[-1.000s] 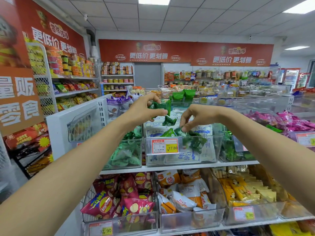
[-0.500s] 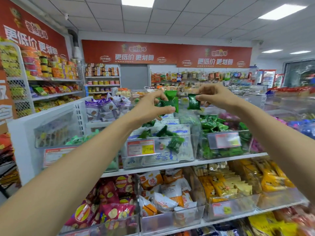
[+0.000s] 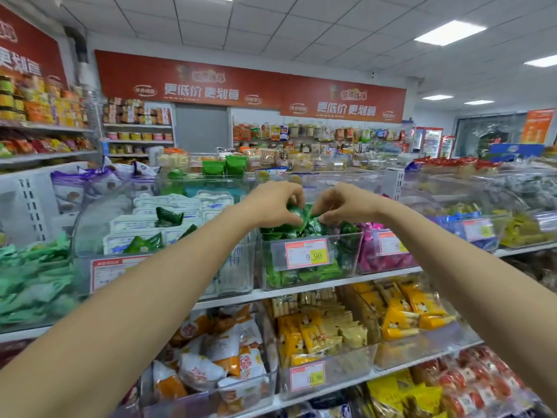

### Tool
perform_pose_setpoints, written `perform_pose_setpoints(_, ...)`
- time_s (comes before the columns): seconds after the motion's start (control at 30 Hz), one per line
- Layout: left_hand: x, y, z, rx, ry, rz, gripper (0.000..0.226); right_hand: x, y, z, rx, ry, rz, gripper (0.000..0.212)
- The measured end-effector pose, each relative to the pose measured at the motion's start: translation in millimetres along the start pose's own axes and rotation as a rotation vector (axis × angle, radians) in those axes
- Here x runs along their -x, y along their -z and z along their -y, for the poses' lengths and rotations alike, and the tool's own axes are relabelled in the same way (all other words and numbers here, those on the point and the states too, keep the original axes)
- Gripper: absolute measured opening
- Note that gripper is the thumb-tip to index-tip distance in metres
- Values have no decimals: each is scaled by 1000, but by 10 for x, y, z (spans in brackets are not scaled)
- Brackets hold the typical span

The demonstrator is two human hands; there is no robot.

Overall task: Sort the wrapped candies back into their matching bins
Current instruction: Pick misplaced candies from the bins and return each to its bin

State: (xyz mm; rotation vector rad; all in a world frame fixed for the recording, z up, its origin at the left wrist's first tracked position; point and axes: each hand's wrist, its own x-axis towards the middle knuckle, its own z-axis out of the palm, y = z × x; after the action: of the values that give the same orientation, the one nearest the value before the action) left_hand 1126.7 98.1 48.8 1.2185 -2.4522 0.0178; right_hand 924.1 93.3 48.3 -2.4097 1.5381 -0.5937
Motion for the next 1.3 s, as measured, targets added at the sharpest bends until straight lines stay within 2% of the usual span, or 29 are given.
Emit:
perform_pose_setpoints(0.1, 57, -26, 38, -17, 10, 73, 41, 12, 33, 51, 21, 54, -42, 20)
perform_pose_setpoints(0.27, 422, 342, 204, 65, 48, -181, 15, -91, 19, 544, -66, 308, -250, 19)
perform_pose_setpoints(0.37, 766, 637, 413, 83, 144, -188, 12, -227, -146, 970, -190, 444, -127, 17)
perform_pose_setpoints(0.47, 1106, 765, 675, 1, 243, -87, 4, -368, -379, 1338, -160, 502, 23, 17)
perform_pose_setpoints(0.63, 1458, 871, 1026, 2, 377, 35, 5, -638, -722, 1637, -7, 468, 153, 24)
perform_pose_setpoints(0.77, 1568, 894, 1101, 34, 397, 119, 6, -743, -873, 1711, 99, 370, 155, 26)
perform_pose_setpoints(0.9, 1598, 854, 1110, 60, 387, 89, 7, -731, -930, 1691, 148, 324, 127, 14)
perform_pose_setpoints(1.0, 1591, 871, 1141, 77, 368, -27, 8, -674, -845, 1659, 32, 297, 107, 2)
perform_pose_setpoints(1.07, 1561, 882, 1166, 107, 353, -72, 9, -646, -779, 1652, -23, 290, 99, 4)
perform_pose_setpoints(1.13, 1514, 851, 1173, 109, 343, -7, 10, -634, -758, 1653, -28, 277, 146, 6)
perform_pose_setpoints(1.2, 1471, 781, 1164, 64, 332, 68, 10, -645, -794, 1657, 5, 262, 199, 17)
perform_pose_setpoints(1.3, 1417, 682, 1172, 29, 315, 84, 8, -663, -865, 1663, 99, 269, 166, 22)
